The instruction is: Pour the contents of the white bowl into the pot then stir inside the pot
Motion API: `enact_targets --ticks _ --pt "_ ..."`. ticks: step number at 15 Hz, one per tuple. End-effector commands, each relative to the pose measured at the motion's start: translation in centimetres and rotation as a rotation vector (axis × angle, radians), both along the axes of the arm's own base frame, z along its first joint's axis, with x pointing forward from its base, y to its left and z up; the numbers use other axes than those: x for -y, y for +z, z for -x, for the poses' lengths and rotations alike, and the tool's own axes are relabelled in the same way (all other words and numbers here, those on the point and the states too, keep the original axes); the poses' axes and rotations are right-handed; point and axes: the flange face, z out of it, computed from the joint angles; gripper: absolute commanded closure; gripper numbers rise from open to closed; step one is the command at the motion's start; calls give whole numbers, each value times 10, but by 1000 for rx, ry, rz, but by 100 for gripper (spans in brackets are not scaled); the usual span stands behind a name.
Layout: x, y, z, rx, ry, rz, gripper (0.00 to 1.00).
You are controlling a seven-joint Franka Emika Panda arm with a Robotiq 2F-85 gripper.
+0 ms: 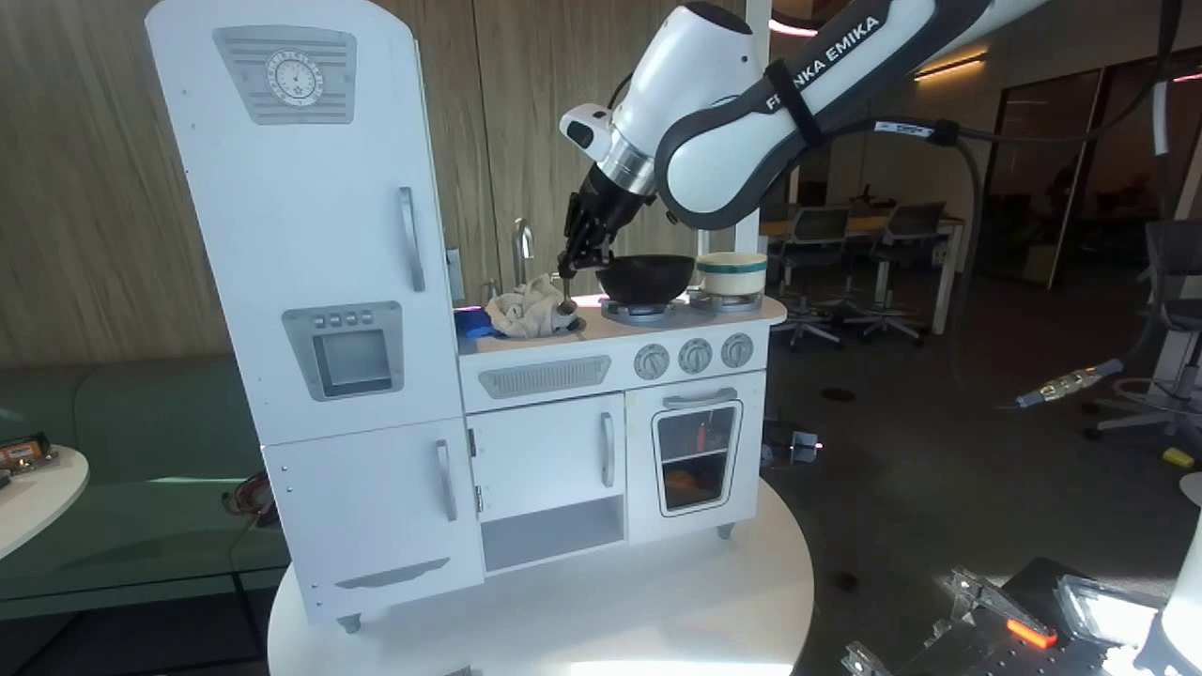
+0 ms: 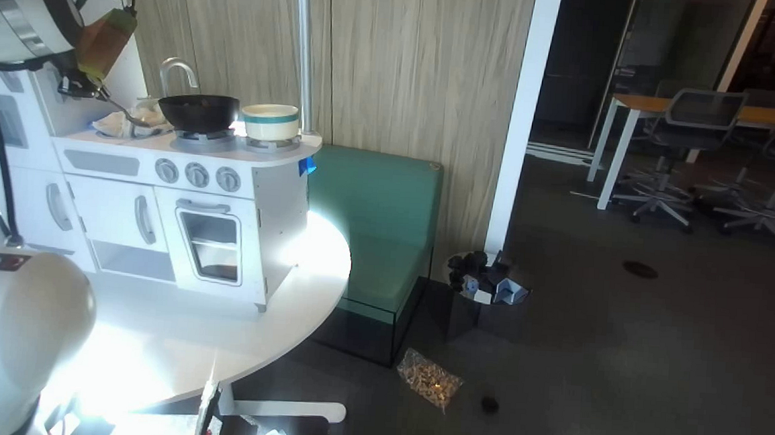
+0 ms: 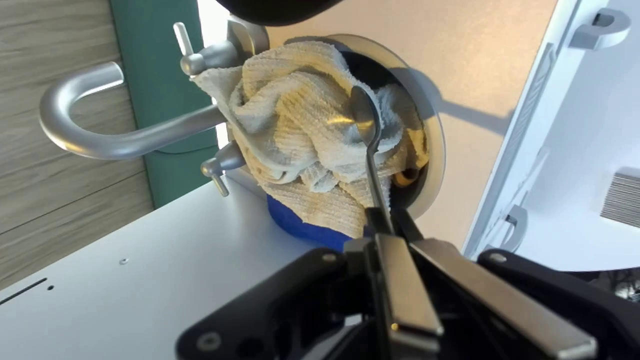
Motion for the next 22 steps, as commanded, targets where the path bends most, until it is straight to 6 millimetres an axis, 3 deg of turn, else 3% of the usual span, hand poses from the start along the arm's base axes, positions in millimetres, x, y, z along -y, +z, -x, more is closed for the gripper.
enact_targets --ticks 1,3,6,7,8,10,18,22 --pt "-7 -14 -11 -68 14 12 98" --pt "-5 -26 -17 -117 6 17 98" --pt "-6 -28 -23 -131 5 25 98" --pt "-6 -26 -24 -128 2 27 90" --pt "-7 -24 -24 -126 1 29 66" --pt "-7 -21 -24 -125 -5 29 64" --pt "1 -12 -32 -132 -53 17 4" --pt "2 9 -21 -94 -38 4 0"
